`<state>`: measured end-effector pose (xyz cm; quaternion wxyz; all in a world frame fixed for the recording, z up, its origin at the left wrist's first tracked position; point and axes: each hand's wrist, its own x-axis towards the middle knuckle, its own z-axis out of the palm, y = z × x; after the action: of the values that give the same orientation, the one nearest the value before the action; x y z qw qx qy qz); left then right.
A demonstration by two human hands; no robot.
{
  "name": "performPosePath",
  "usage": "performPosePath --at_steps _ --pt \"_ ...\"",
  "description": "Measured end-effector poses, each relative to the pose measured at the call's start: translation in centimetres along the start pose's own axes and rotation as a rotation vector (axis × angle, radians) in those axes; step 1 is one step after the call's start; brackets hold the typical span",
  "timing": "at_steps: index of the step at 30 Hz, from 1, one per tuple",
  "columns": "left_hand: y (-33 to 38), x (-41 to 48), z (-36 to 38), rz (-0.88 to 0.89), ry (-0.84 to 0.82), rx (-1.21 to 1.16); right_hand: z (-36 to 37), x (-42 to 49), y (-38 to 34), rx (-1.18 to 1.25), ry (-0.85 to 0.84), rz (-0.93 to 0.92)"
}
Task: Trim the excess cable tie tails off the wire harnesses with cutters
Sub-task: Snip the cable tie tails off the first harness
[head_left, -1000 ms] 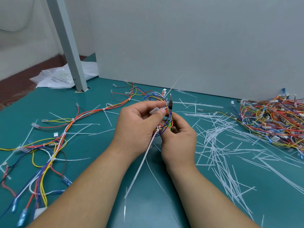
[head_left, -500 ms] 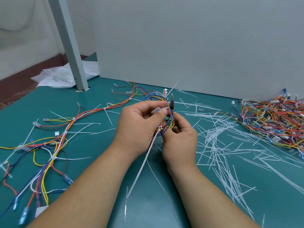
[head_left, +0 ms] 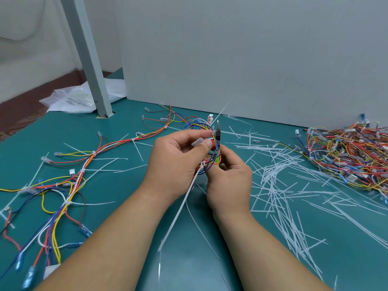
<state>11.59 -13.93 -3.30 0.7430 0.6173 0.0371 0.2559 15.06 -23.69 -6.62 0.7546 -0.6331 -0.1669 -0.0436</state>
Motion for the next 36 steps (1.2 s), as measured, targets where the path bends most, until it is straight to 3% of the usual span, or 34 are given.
performPosePath --at_steps 36 --pt "-0.14 0.01 -0.11 0.015 0.001 0.014 -0.17 0.05 0.76 0.007 -0.009 0.046"
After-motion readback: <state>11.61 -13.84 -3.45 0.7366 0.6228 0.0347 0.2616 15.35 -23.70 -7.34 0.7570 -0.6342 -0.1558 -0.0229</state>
